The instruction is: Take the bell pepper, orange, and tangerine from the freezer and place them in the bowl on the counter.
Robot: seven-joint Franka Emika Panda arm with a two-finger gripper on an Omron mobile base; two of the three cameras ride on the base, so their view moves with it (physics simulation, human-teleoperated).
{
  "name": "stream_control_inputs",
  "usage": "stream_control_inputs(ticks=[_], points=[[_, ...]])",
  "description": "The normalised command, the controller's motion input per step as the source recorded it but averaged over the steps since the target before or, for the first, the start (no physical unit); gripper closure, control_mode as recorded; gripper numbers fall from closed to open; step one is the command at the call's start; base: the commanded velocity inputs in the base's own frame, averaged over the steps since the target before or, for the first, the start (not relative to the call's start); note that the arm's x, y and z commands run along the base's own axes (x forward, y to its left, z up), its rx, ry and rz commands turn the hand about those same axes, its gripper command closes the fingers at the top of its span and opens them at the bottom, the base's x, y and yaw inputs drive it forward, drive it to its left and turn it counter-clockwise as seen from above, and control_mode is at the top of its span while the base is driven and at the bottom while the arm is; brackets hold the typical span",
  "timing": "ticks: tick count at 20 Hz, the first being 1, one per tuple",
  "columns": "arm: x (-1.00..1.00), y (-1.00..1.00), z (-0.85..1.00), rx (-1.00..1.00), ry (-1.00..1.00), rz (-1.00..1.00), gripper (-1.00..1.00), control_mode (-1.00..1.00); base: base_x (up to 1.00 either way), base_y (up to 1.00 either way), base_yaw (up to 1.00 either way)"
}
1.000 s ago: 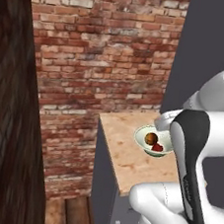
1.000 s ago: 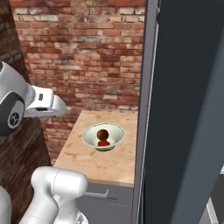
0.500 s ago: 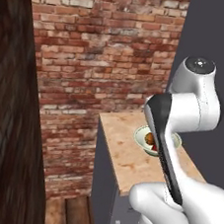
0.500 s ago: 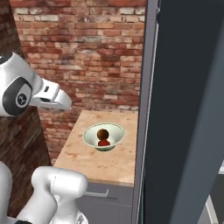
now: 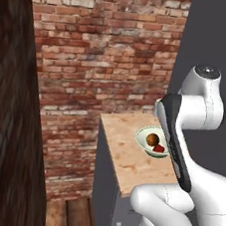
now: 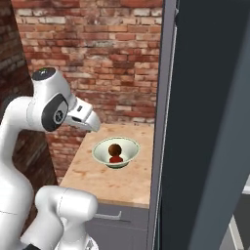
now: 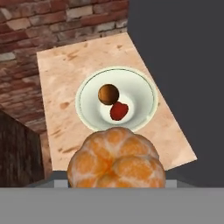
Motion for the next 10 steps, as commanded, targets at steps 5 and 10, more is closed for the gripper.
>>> stream_control_inputs(ticks=[5,10], points=[[0.03,-0.38,-0.27,0.0,0.18,-0.03,1.0,-1.0,0.0,0.0,0.0],[0.19,-0.26,-0.3,0.01,0.11,-0.04,1.0,-1.0,0.0,0.0,0.0]])
